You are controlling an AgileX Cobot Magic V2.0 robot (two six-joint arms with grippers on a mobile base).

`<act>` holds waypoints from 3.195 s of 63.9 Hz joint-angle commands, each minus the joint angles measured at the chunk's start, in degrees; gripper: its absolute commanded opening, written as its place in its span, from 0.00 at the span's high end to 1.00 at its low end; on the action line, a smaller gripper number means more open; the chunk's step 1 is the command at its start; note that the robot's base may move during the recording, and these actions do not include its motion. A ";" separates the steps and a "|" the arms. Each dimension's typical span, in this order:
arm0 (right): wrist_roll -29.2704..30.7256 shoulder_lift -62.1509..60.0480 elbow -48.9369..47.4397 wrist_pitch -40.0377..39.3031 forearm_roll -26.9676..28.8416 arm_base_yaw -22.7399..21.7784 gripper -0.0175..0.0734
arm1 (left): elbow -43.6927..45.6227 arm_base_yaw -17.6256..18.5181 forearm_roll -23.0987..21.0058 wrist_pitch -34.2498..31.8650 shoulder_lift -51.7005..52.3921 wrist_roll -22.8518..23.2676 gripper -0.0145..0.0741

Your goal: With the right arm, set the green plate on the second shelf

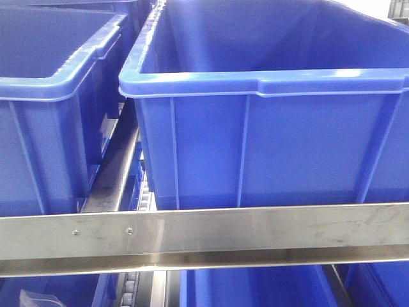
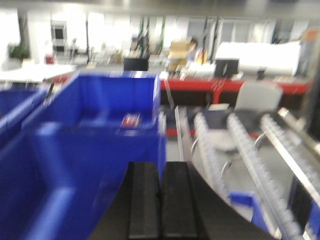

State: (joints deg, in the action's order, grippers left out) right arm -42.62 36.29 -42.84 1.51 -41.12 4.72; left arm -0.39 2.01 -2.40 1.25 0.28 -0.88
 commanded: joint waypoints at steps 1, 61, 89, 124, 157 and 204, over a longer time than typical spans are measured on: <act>-0.18 -4.51 -1.50 -0.56 -0.45 -0.06 0.75 | -2.40 0.26 -0.32 -4.86 0.92 0.08 0.69; -0.18 -30.69 28.48 -7.08 3.11 -8.05 0.75 | -2.40 0.26 -0.32 -4.86 0.92 0.08 0.69; -0.13 -37.57 33.88 -3.44 2.38 -2.52 0.75 | -2.40 0.26 -0.32 -4.86 0.92 0.08 0.69; 46.45 -37.62 43.59 -6.62 40.01 -2.52 0.75 | -2.40 0.26 -0.32 -4.86 0.92 0.08 0.69; 46.40 -37.62 43.45 -3.99 45.02 -2.47 0.75 | -2.40 0.26 -0.32 -4.86 0.92 0.08 0.69; 46.34 -37.62 43.45 -9.69 46.09 -2.47 0.75 | -2.40 0.26 -0.32 -4.86 0.92 0.08 0.69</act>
State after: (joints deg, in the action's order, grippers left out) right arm 3.10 -0.70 1.53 -3.21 4.68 2.22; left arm -0.39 2.01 -2.40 1.25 0.28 -0.88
